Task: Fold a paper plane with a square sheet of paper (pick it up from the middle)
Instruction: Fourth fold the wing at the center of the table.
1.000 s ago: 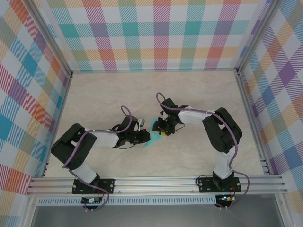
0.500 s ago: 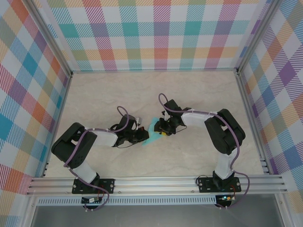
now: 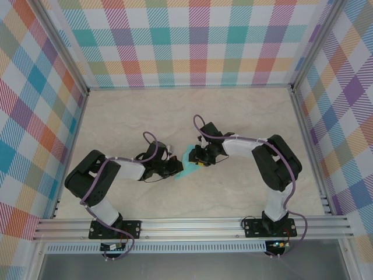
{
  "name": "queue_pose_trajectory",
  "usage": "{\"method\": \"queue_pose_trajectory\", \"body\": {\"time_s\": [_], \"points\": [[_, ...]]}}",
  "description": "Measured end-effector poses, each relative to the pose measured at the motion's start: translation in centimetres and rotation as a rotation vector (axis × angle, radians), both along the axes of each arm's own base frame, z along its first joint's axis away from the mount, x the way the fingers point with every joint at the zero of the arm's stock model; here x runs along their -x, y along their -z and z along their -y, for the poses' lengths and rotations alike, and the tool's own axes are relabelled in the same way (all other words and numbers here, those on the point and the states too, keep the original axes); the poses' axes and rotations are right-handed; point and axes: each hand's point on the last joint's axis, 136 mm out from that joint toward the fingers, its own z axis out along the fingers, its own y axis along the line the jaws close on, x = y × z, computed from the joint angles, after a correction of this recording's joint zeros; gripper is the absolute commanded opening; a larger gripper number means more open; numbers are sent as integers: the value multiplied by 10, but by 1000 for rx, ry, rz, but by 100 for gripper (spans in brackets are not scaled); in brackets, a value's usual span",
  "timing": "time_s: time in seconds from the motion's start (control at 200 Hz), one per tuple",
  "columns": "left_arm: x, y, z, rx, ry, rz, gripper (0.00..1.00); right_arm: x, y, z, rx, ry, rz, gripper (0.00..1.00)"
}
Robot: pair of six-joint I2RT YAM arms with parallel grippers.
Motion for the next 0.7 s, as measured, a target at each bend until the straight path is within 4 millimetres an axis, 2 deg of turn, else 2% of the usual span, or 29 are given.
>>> {"method": "queue_pose_trajectory", "body": {"time_s": [0.19,0.36,0.48,0.7], "points": [[-1,0,-1,1,-3,-1,4,-4,-5,-3,1,2,17,39],[-1,0,-1,1,-3,-1,4,-6,-8,-16,-7,-17,28,39],[-1,0,-1,1,-4,-1,4,-8,-4,-19,2,-19,19,39],[-1,-1,0,6,0,1,4,-7,6,-15,40,5,-8,38]]}}
